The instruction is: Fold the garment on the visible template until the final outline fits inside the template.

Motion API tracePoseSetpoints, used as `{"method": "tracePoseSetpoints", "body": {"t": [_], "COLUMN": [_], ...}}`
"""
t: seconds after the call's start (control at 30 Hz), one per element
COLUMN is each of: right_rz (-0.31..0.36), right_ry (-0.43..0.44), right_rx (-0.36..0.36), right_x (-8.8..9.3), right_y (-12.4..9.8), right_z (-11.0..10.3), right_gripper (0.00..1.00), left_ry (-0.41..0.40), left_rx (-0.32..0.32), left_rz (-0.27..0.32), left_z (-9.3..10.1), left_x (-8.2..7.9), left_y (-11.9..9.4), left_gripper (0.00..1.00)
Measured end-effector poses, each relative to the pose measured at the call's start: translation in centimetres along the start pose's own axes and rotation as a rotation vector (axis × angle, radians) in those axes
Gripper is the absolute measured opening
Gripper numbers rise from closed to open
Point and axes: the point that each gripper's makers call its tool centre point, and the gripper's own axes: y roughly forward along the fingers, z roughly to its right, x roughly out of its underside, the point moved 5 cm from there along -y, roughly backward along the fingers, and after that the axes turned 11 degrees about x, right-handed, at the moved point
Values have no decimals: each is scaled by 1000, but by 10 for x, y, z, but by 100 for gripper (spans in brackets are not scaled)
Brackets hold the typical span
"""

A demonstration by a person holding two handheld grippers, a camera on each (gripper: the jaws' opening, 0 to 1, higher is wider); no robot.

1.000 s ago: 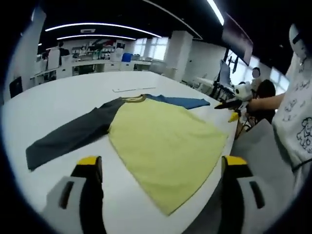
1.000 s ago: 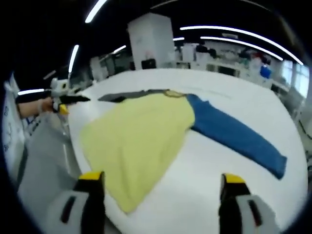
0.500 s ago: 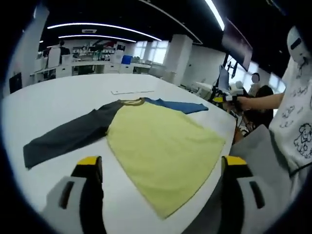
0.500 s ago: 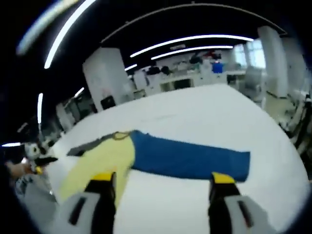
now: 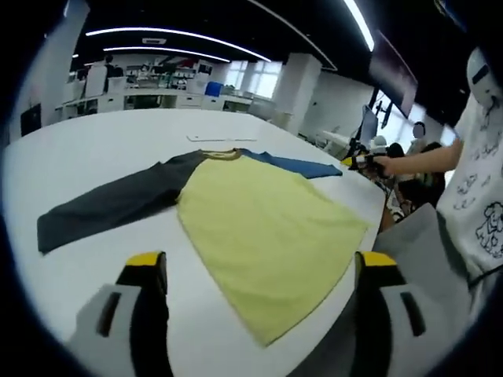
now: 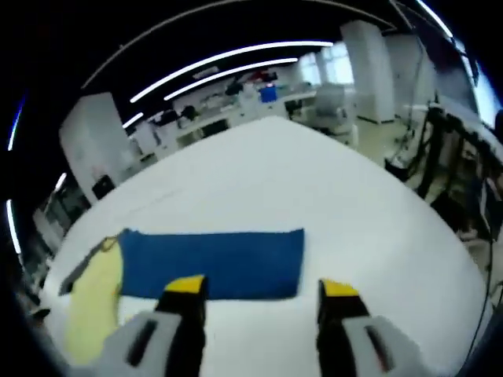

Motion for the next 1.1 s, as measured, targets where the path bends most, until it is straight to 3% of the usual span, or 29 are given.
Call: {"method": "tracePoseSetpoints", "body": {"t": [0.27, 0.47, 0.7, 0.87, 1.1], "right_rz": [-26, -41, -52, -57, -21], "right_ry": [66, 39, 33, 38, 31], "right_rx": [39, 42, 44, 51, 80], "right_x": [-1, 3, 2, 5, 0], "right_y": [16, 20, 36, 33, 39], "right_z": [2, -2, 4, 2, 13], "right_gripper": [37, 35, 17, 1, 0], "left_ry": [-44, -71, -87, -101, -111], "left_rx": [-28, -40, -42, -46, -50], "left_rz": [-7, -4, -13, -15, -18], "left_z": [-3, -4, -3, -4, -4], "left_x": [8, 14, 18, 20, 21], "left_y": [-3, -4, -1, 0, 2], "left_gripper": [95, 94, 93, 92, 91]}}
